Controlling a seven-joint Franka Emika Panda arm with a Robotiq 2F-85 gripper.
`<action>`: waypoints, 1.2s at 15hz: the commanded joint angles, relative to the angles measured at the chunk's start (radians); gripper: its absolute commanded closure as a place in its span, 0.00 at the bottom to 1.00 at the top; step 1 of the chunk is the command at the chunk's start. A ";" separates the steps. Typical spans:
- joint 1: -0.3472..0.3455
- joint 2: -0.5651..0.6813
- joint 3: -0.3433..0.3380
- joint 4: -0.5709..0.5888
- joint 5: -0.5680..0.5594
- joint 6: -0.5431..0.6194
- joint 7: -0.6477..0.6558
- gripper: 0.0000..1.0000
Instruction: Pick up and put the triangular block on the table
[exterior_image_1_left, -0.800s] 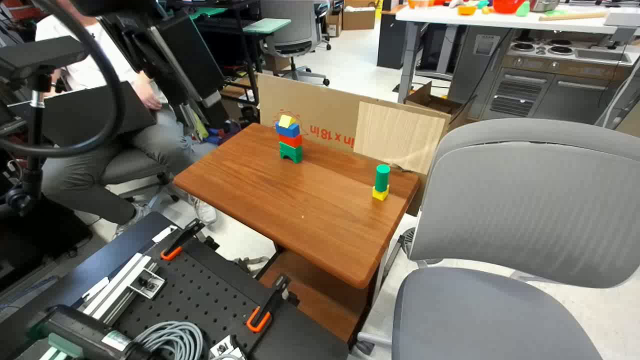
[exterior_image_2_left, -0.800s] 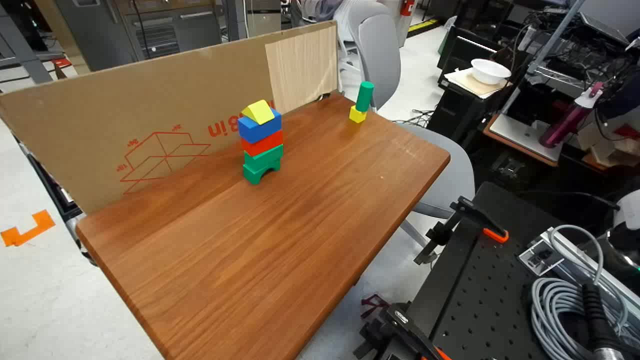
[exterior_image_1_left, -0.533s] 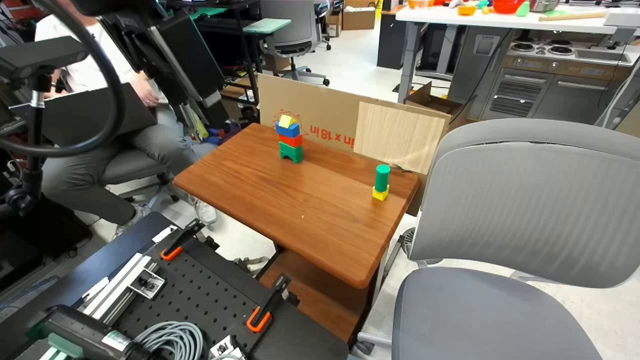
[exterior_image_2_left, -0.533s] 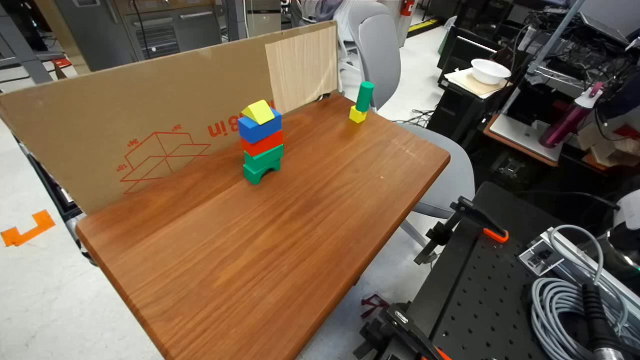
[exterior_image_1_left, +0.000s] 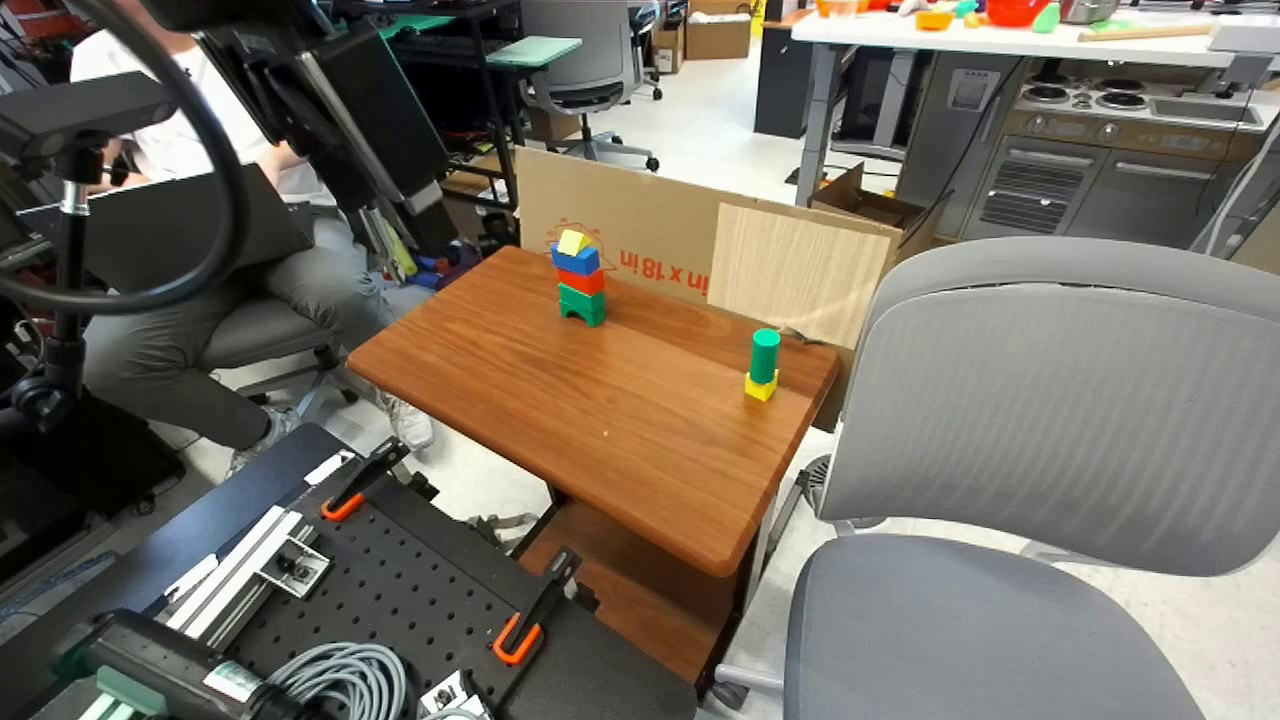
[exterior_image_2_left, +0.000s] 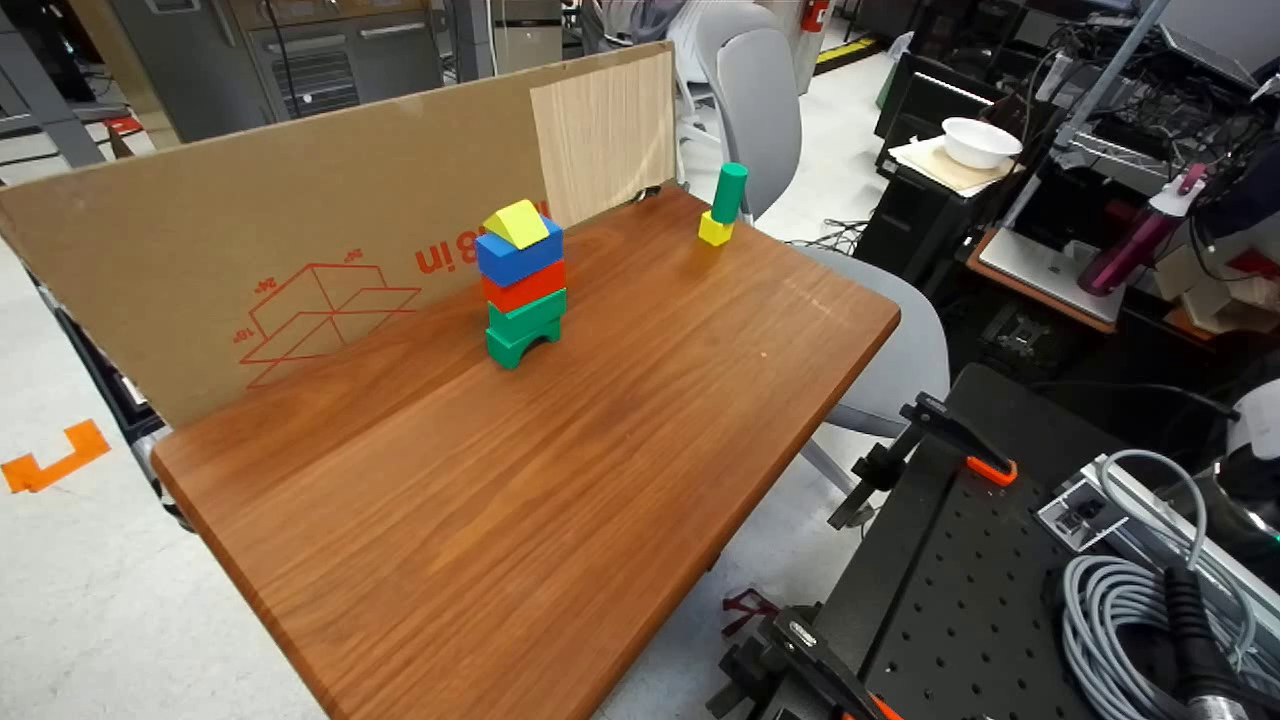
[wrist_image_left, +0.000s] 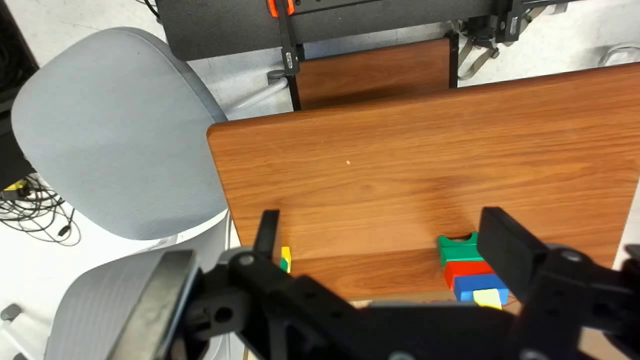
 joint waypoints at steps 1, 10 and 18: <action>0.004 0.000 -0.004 0.002 -0.003 -0.003 0.002 0.00; 0.009 0.057 0.023 0.021 0.013 0.016 0.053 0.00; 0.101 0.372 0.040 0.119 0.099 0.175 0.029 0.00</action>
